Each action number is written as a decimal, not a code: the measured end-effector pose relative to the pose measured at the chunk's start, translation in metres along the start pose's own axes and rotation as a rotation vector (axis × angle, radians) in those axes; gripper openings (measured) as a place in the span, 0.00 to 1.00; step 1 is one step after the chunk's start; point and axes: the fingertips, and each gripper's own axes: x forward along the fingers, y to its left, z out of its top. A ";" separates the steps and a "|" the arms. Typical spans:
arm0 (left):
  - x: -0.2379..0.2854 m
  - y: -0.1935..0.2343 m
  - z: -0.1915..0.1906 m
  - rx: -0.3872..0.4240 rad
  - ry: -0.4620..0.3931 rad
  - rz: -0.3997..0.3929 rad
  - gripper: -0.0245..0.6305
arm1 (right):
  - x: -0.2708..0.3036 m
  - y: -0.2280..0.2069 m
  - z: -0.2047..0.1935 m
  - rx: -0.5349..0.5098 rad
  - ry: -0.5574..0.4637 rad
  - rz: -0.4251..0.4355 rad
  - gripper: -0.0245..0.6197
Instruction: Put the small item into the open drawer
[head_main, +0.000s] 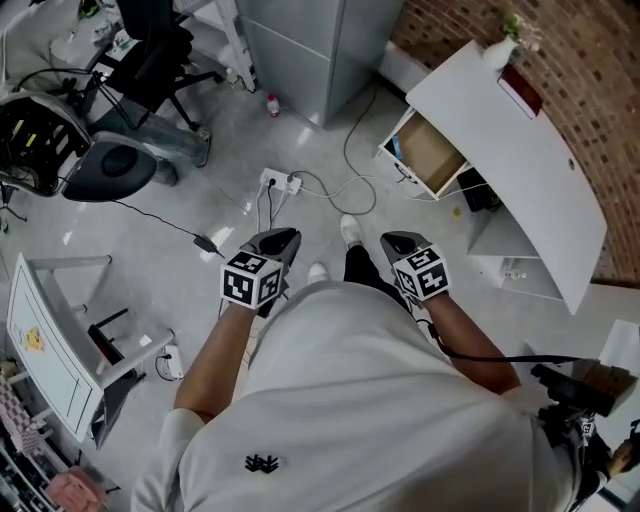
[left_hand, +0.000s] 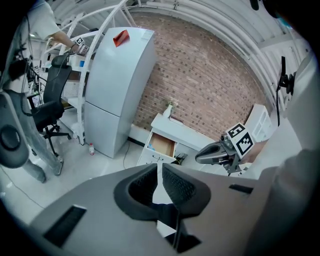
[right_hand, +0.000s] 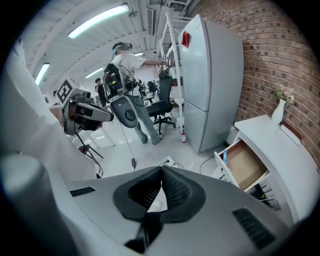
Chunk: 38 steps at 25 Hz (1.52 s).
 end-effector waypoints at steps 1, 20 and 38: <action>0.000 0.000 -0.001 -0.001 0.002 0.001 0.11 | 0.000 0.001 0.000 -0.001 -0.001 0.001 0.09; 0.009 -0.014 -0.021 0.013 0.037 -0.013 0.11 | -0.004 0.005 -0.014 -0.004 -0.013 -0.002 0.08; 0.026 -0.030 -0.026 0.034 0.067 -0.031 0.11 | -0.006 -0.003 -0.027 0.006 -0.024 -0.001 0.08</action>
